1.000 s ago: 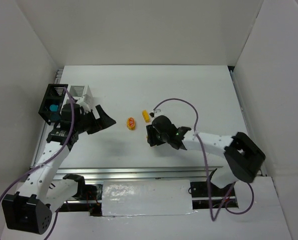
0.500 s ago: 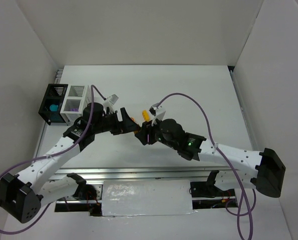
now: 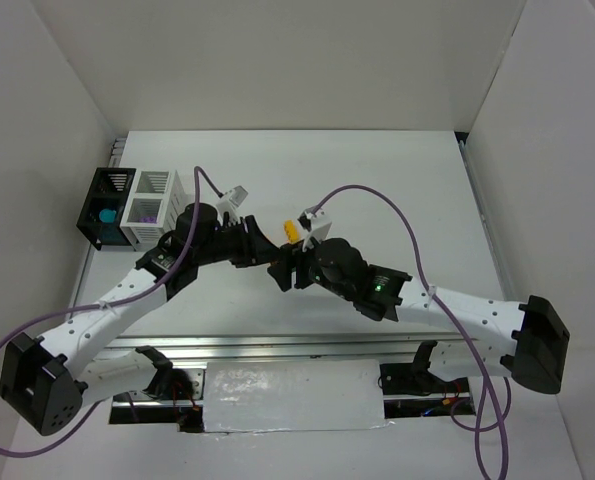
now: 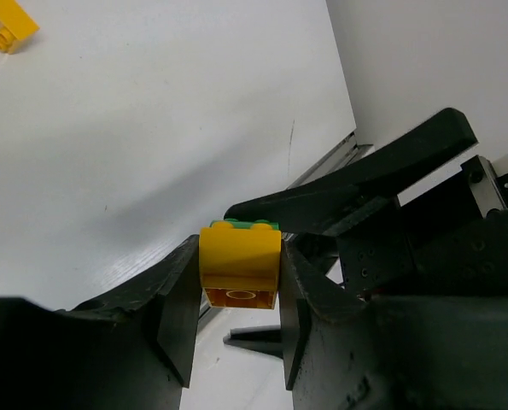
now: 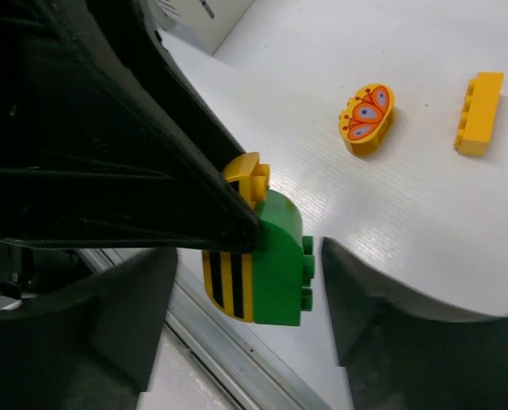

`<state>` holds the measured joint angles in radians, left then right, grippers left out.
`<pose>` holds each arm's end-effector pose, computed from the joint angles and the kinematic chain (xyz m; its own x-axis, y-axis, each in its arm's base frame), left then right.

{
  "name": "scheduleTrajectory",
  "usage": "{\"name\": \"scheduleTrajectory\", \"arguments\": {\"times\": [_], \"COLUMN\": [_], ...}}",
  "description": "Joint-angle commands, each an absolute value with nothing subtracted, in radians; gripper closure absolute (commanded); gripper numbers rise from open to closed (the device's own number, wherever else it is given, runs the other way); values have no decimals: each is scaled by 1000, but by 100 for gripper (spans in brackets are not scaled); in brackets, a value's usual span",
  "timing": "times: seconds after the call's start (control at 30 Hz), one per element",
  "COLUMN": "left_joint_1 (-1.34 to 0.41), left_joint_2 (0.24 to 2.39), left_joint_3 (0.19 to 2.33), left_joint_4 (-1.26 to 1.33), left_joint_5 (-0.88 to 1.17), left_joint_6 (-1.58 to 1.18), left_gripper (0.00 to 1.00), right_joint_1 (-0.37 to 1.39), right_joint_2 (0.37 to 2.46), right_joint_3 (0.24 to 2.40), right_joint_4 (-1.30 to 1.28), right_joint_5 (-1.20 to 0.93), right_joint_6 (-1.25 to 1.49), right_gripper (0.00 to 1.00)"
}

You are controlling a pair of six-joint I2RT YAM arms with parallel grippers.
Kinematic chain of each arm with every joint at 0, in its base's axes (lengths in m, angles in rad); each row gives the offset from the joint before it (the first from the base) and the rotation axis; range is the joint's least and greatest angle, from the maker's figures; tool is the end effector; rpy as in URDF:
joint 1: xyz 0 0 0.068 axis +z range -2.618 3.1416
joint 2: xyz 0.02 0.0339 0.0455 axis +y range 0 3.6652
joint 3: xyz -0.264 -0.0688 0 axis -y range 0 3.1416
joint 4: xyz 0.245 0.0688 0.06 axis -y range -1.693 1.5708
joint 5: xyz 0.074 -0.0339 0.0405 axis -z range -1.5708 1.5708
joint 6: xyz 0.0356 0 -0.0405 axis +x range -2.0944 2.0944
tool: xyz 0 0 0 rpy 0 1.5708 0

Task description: Sort the legos into containers by color

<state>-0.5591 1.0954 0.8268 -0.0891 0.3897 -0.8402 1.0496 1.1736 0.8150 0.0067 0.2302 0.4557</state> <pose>0.2060 -0.1449 0.3036 -0.7882 -0.3195 -0.5260 0.3077 0.5356 -0.7864 0.1417 0.2304 0.2897 -0.4788 0.0267 -0.8775 -0.5869 0.7337 0.3425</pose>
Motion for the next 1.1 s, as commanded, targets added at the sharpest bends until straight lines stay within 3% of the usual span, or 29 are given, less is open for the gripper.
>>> {"name": "scheduleTrajectory", "arguments": {"times": [0.0, 0.03, 0.2, 0.33, 0.37, 0.53, 0.7, 1.0, 1.07], "left_joint_1": [-565, -565, -560, -560, -560, -561, -563, -566, -568], "left_joint_2": [1100, 1095, 1049, 997, 965, 891, 905, 956, 966], "left_joint_3": [862, 865, 902, 881, 855, 811, 807, 815, 815], "left_joint_4": [-8, -2, 53, 201, 281, 411, 434, 405, 419], "left_joint_5": [429, 451, 584, 893, 922, 979, 999, 973, 973], "left_joint_6": [-805, -778, -654, -618, -624, -670, -699, -709, -718], "left_gripper": [100, 100, 100, 100, 100, 100, 100, 100, 100], "right_joint_1": [1060, 1055, 956, 798, 790, 790, 792, 799, 805], "right_joint_2": [1138, 1118, 1011, 864, 851, 831, 854, 873, 885], "right_joint_3": [848, 844, 816, 769, 782, 833, 841, 838, 842], "right_joint_4": [52, 52, 8, 29, 17, -29, 6, 126, 121], "right_joint_5": [213, 186, -59, -558, -598, -681, -748, -785, -773], "right_joint_6": [491, 495, 456, 449, 446, 439, 480, 537, 529], "right_gripper": [21, 1, 0, 1, 1, 9, 35, 37, 47]}}
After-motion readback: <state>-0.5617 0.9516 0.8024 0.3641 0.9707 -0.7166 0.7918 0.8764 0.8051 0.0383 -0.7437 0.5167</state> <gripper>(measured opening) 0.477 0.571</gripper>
